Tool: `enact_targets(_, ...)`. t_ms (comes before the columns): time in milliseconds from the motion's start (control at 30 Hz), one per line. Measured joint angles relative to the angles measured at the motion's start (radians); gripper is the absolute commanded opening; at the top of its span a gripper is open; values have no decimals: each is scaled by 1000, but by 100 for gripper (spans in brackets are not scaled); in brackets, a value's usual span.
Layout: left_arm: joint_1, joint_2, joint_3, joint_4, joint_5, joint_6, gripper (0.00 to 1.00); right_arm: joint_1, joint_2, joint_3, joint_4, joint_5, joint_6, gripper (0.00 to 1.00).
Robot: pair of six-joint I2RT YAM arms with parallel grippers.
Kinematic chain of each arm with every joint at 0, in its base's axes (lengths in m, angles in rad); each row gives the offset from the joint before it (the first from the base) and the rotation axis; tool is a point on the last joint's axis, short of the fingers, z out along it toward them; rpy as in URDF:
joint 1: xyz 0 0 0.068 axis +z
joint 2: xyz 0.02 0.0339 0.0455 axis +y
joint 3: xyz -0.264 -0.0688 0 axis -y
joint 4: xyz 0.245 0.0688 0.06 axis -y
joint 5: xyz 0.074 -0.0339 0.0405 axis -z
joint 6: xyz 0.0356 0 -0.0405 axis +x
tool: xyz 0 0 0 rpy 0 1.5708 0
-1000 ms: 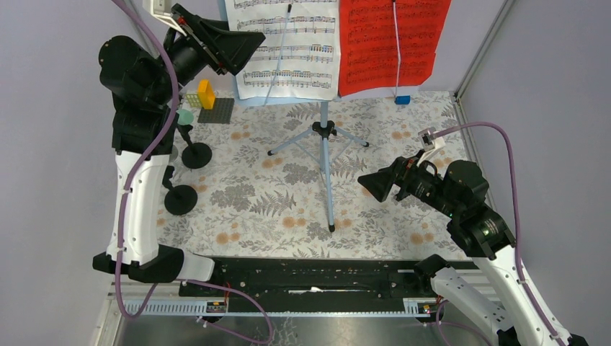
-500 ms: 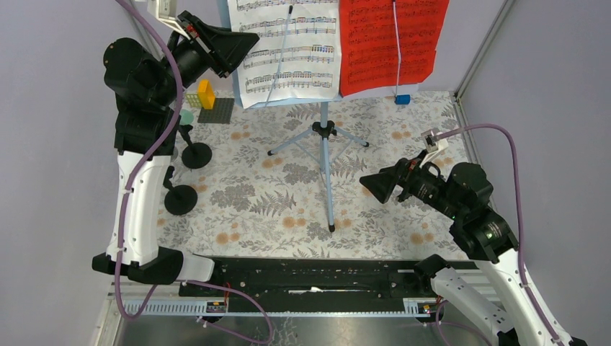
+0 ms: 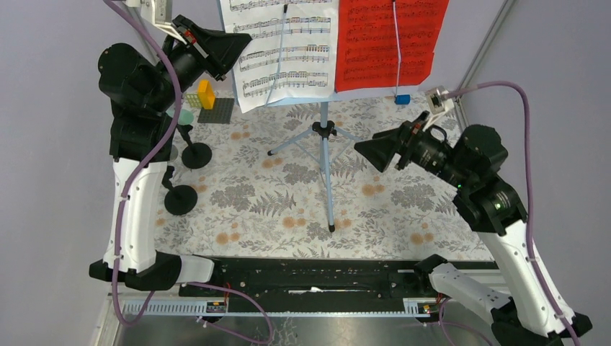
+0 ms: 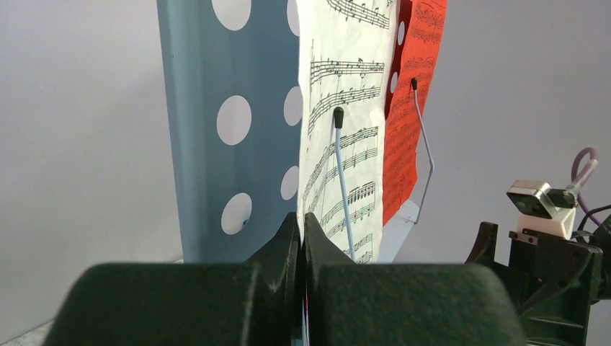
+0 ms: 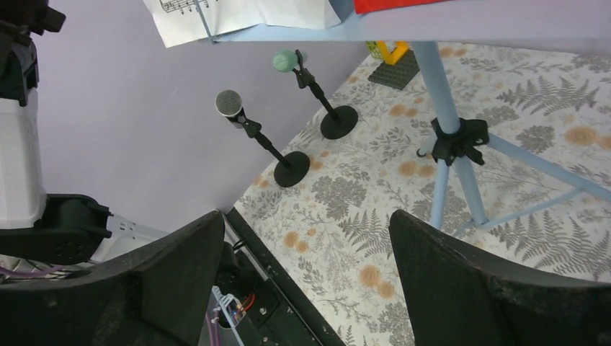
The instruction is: Pack up the instrument practice props
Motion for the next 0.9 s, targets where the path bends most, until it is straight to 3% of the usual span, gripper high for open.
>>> enact_targets(167,0,-7,-14,-1,-12,18,0,82,106,89,10,4,9,88)
enact_targets(300,1,-15,-45,11,-14,19,0,298,218,212,3,82,-7,81)
enact_targets(400,2,-19,-65,18,-16,19,0,394,298,303,28,110,-11,73)
enact_targets(633,2,-20,-76,19,-16,12,0,410,450,500,107,175,15,62)
enact_targets(900,2,-20,-76,20,-16,5,0,412,601,702,122,344,35,59)
